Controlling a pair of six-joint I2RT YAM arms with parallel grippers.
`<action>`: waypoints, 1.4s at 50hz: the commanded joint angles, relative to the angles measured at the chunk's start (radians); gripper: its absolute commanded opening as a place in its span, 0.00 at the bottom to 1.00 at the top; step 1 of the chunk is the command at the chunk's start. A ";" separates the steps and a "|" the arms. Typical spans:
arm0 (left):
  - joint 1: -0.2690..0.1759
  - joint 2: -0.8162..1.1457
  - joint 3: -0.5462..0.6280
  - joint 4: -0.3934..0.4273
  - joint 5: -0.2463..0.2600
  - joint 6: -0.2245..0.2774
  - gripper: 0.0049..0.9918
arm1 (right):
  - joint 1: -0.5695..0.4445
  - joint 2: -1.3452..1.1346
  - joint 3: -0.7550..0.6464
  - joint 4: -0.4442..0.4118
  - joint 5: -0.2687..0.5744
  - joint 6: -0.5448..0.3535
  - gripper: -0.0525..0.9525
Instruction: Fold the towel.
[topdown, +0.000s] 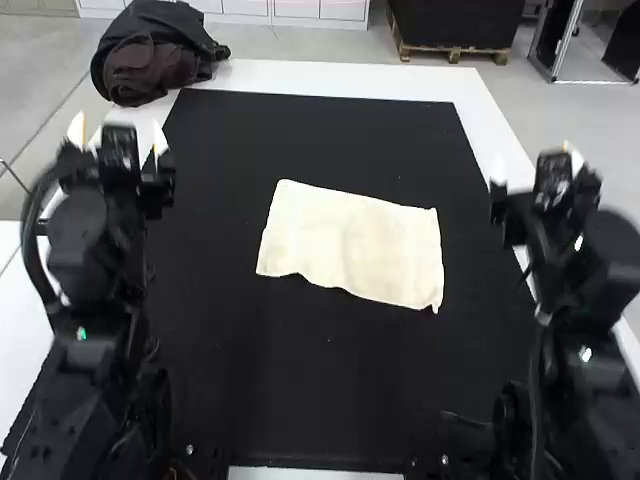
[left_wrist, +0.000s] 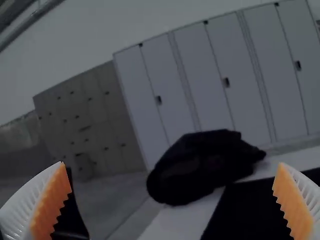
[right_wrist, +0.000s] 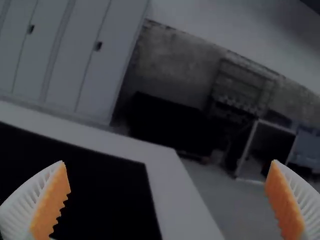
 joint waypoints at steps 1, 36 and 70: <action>0.003 0.158 0.142 0.019 0.029 0.028 0.96 | -0.017 0.212 0.176 0.004 0.025 0.143 0.95; 0.005 0.956 0.345 0.038 0.069 -0.322 0.97 | 0.029 0.913 0.322 -0.016 0.016 0.421 0.95; -0.116 1.330 0.464 0.006 0.454 -0.302 0.97 | 0.079 1.056 0.263 -0.041 -0.108 0.442 0.95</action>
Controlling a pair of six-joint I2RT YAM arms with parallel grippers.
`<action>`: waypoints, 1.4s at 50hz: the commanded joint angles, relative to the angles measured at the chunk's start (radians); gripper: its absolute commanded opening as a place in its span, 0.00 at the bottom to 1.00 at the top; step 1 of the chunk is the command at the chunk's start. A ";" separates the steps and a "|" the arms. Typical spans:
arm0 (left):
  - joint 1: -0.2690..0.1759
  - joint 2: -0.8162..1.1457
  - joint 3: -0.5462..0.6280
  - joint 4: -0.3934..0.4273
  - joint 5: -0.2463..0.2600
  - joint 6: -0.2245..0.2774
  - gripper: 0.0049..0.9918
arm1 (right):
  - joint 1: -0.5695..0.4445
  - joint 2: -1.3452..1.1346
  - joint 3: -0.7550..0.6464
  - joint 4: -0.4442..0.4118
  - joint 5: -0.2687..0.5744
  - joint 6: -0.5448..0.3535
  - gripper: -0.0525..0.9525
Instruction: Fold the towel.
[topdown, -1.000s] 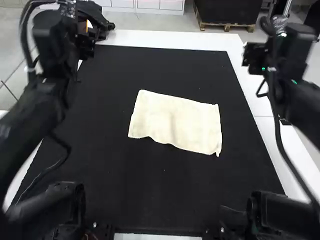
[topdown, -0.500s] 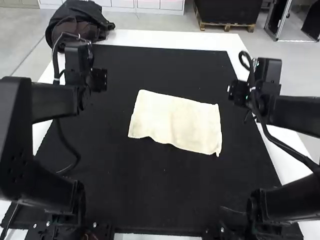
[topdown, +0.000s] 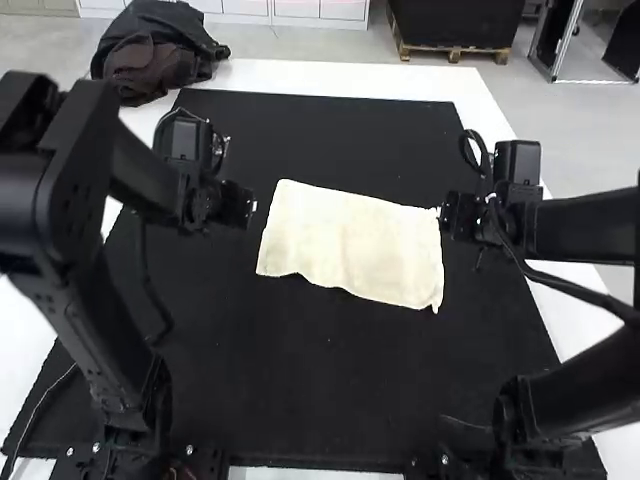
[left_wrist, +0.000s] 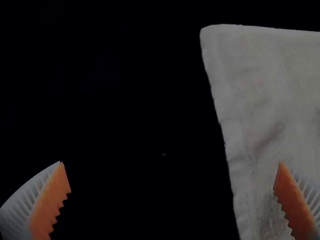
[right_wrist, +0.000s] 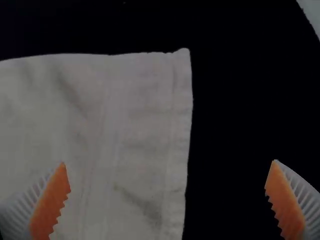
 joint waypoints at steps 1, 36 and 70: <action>-0.018 0.041 0.076 0.025 0.075 -0.007 0.97 | 0.012 0.037 0.019 0.030 -0.032 0.008 0.95; -0.076 0.385 0.351 -0.001 0.111 -0.015 0.97 | 0.055 0.362 0.190 0.178 -0.058 0.028 0.95; -0.078 0.583 0.501 0.014 0.103 -0.015 0.97 | 0.055 0.543 0.262 0.250 -0.058 0.028 0.95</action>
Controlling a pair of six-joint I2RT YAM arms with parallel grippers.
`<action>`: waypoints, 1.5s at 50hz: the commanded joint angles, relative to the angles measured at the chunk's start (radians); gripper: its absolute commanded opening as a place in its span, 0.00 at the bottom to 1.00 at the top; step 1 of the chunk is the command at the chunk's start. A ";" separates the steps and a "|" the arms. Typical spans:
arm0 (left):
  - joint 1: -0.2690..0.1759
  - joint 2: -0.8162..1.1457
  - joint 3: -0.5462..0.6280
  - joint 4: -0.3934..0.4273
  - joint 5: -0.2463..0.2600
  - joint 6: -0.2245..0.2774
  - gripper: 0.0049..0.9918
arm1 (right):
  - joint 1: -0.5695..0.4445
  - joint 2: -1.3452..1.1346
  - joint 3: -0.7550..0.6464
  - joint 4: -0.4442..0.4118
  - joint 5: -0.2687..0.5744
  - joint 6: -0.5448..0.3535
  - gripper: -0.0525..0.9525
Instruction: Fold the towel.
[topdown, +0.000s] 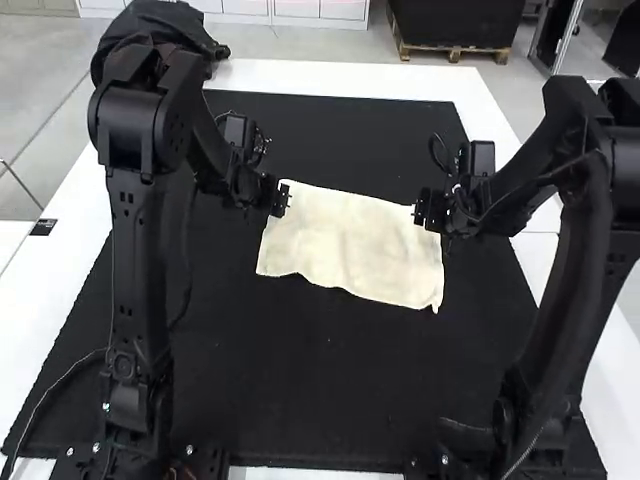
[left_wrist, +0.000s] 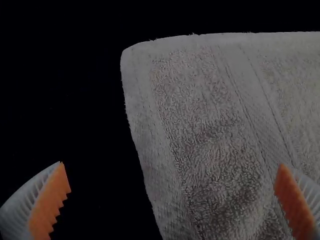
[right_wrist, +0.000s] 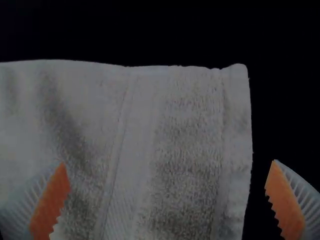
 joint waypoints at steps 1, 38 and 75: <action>-0.007 0.013 0.036 0.018 0.008 -0.009 0.97 | 0.009 0.023 0.026 0.018 -0.006 0.005 0.95; -0.007 0.103 0.114 0.018 0.006 -0.012 0.97 | -0.022 0.178 0.106 0.046 -0.006 -0.025 0.95; -0.007 0.168 0.122 0.009 -0.012 0.036 0.54 | -0.017 0.258 0.131 0.034 -0.018 -0.070 0.66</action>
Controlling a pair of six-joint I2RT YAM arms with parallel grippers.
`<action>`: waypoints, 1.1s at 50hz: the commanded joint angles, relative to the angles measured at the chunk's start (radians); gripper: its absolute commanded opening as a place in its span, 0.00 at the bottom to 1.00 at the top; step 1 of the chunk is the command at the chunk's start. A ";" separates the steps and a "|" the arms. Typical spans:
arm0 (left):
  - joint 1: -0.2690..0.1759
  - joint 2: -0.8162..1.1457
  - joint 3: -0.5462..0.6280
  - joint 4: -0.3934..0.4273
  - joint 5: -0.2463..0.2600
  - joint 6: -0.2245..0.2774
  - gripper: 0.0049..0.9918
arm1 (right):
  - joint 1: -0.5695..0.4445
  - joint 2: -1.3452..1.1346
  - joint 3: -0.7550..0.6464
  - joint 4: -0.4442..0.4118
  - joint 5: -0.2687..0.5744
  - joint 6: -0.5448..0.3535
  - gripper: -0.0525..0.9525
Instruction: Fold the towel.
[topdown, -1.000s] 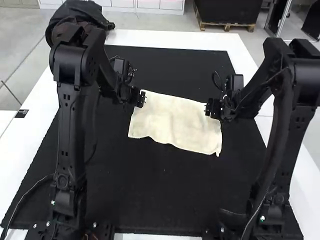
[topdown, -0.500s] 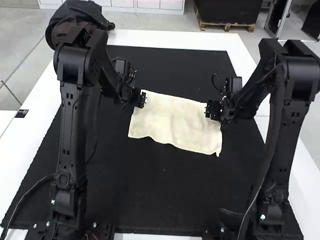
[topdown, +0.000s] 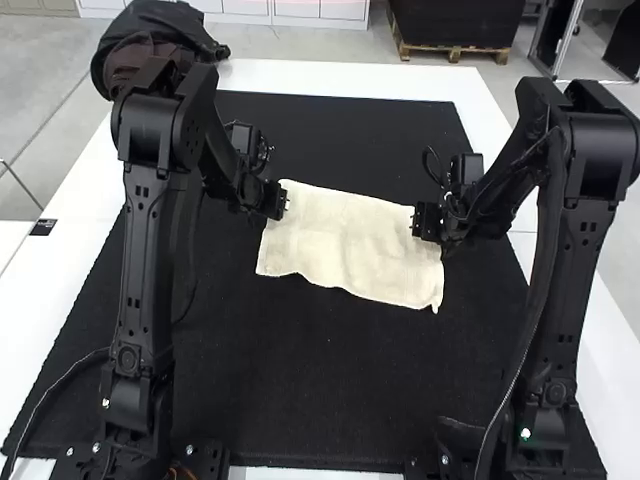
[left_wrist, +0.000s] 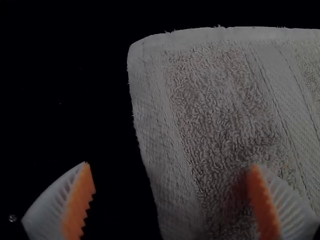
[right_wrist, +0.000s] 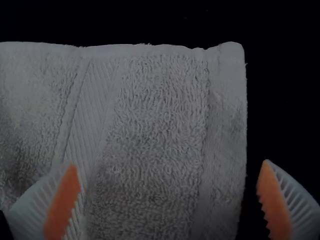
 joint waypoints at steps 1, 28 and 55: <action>-0.008 0.033 0.017 -0.005 0.004 0.034 0.47 | -0.001 0.039 0.015 -0.001 -0.031 -0.018 0.60; 0.003 0.040 0.013 0.021 -0.012 0.065 0.02 | -0.064 0.004 -0.007 0.038 -0.071 -0.015 0.03; 0.030 -0.079 -0.023 -0.015 0.022 0.065 0.02 | -0.116 -0.134 -0.070 0.036 -0.113 -0.026 0.03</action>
